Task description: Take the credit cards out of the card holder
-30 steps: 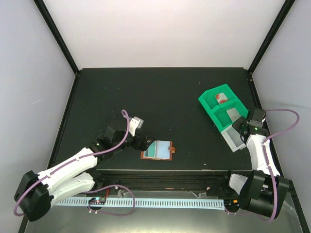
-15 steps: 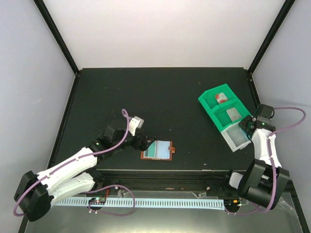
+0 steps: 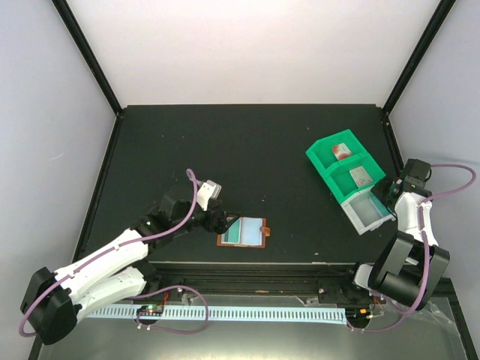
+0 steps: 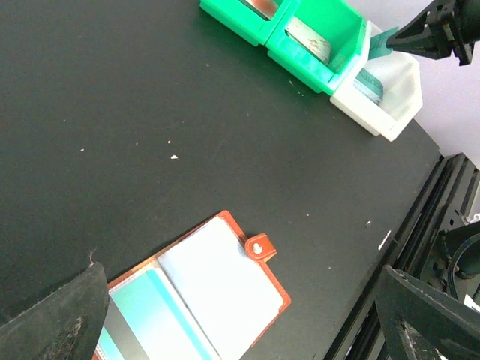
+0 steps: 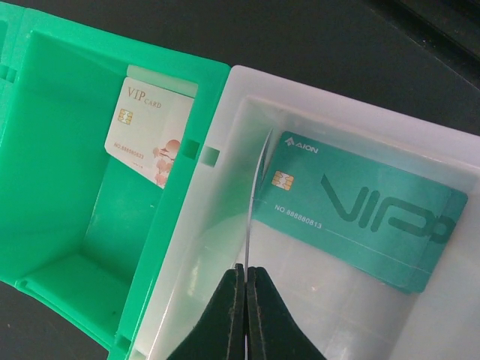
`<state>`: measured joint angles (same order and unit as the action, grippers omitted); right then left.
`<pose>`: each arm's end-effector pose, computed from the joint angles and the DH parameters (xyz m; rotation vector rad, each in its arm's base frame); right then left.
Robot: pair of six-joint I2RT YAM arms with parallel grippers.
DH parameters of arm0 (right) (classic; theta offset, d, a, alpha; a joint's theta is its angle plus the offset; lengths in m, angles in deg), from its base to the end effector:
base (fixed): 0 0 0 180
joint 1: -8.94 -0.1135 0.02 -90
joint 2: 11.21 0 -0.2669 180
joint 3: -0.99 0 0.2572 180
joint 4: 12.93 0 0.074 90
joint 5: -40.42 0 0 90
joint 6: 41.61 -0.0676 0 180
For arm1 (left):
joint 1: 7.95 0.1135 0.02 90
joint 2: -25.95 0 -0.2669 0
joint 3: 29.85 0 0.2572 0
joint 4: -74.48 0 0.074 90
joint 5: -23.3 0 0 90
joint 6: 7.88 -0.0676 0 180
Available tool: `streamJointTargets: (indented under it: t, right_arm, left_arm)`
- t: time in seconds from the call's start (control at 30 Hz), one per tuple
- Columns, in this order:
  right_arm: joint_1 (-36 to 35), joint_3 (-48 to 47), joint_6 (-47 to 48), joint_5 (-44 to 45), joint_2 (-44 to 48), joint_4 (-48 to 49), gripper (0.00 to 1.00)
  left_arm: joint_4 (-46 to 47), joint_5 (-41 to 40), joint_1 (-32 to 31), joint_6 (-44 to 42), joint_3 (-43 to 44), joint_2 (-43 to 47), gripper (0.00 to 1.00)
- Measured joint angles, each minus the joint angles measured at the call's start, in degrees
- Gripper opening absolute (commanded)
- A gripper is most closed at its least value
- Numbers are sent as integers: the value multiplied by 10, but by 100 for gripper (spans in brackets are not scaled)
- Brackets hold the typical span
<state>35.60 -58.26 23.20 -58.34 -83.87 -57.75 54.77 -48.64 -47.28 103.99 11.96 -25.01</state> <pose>0.2412 -0.1096 0.1889 1.0771 2.3444 0.1881 0.1622 -0.1600 0.2132 0.5352 2.1318 -0.9574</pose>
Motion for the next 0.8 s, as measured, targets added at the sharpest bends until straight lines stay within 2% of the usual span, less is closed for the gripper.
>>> streamJointTargets:
  t: [0.4,0.57,0.8]
  right_arm:
    - [8,-15,7,0,-21,-3,7]
    - [8,-22,5,26,-36,-12,14]
    - [8,-26,-10,75,-38,-28,18]
  left_arm:
    - [-9,2,0,0,0,8,99]
    - [-9,2,0,0,0,13,99]
    - [-11,1,0,5,0,30,99]
